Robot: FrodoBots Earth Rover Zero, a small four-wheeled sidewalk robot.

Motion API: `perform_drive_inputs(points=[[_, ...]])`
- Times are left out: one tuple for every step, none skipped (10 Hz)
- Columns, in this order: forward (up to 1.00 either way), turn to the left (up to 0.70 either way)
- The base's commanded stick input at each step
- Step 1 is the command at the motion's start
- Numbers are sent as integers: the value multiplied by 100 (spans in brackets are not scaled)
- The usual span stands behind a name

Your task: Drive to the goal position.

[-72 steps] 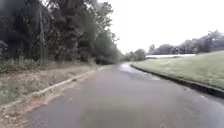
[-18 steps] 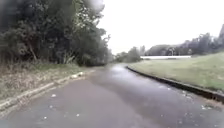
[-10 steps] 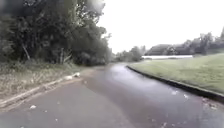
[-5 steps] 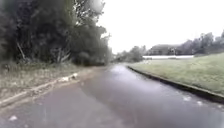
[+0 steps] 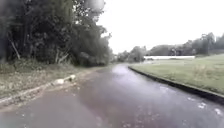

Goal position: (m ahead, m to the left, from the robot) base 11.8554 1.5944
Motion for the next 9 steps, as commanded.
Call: perform_drive_inputs(points=[[70, 0], [70, 0], [70, 0], [70, 0], [70, -2], [70, -3], [70, -3], [70, -3], [70, -3]])
